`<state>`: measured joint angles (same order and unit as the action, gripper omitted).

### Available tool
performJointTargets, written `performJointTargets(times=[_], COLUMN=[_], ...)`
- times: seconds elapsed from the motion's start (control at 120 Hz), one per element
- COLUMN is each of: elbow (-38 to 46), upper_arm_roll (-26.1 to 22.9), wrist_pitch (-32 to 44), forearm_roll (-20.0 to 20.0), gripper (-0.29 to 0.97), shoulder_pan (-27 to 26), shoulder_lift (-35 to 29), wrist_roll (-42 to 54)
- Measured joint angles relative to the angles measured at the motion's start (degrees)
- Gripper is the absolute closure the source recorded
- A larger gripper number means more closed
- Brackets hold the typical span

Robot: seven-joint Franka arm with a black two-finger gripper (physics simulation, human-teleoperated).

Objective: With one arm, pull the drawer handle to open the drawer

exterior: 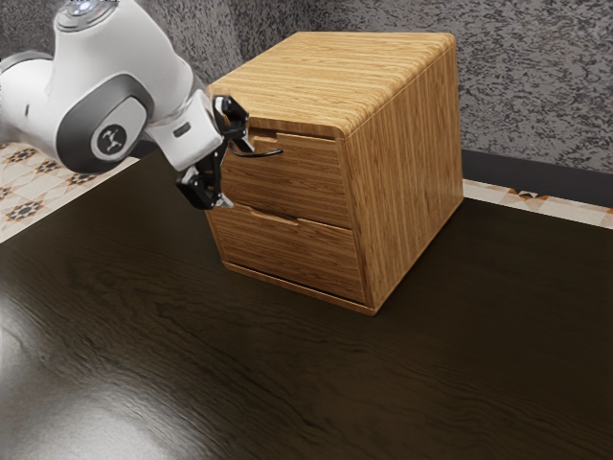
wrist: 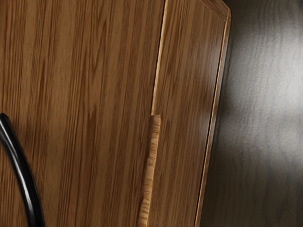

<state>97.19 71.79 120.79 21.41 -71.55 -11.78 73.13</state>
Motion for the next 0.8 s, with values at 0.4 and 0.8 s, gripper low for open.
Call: performJointTargets(times=[0.4, 0.8], elbow=[1.0, 0.7], upper_arm_roll=[0.2, 3.8], wrist_pitch=[1.1, 1.3], forearm_roll=[0.0, 0.0], gripper=[0.03, 0.00], shoulder_pan=[0.1, -4.0], shoulder_lift=[0.3, 0.2], wrist_roll=[-1.1, -2.0])
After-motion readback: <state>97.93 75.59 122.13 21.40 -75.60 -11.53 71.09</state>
